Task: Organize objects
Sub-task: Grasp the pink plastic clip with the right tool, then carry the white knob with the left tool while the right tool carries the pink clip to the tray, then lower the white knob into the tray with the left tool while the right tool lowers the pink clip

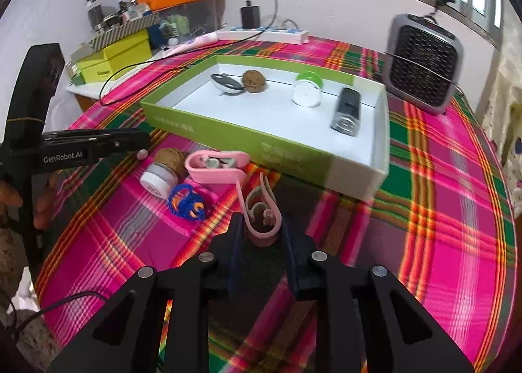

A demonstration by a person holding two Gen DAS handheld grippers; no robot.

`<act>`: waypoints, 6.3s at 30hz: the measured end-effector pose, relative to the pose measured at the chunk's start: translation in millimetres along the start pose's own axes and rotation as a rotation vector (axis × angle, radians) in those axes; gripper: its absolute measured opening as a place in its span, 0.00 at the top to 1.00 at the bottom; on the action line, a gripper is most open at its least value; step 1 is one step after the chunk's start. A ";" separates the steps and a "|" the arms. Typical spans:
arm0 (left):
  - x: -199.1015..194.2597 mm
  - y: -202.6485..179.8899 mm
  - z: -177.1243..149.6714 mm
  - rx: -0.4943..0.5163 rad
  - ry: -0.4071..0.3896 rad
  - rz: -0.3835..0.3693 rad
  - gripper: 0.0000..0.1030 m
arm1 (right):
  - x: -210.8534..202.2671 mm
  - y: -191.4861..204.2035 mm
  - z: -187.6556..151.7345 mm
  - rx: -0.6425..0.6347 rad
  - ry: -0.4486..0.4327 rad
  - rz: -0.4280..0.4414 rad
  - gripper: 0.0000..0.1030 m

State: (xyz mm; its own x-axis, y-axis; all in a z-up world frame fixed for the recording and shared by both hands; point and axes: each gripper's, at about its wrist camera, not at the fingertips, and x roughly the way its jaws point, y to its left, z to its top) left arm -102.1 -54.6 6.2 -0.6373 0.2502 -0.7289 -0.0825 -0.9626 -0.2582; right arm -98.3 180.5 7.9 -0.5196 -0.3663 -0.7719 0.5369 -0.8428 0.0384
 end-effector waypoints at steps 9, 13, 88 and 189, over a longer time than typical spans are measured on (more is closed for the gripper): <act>-0.6 -2.3 -1.2 0.019 0.002 0.013 0.74 | -15.4 -11.8 -16.6 0.052 -0.003 -0.096 0.77; -1.4 -3.7 -2.2 0.031 0.004 0.019 0.73 | -12.6 -9.4 -16.9 0.039 0.010 -0.087 0.76; -15.1 -26.3 1.0 0.134 -0.014 0.054 0.81 | -8.1 -1.1 -0.9 0.111 -0.021 -0.068 0.77; 70.0 -40.6 86.0 0.173 0.022 0.099 0.80 | 79.7 -36.3 104.0 0.134 0.029 -0.109 0.76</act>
State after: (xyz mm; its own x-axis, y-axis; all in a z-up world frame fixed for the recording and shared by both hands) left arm -209.3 -7.0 20.2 -0.6323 0.1537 -0.7593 -0.1516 -0.9857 -0.0733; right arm -228.3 140.9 11.0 -0.5493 -0.2604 -0.7940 0.3841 -0.9226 0.0368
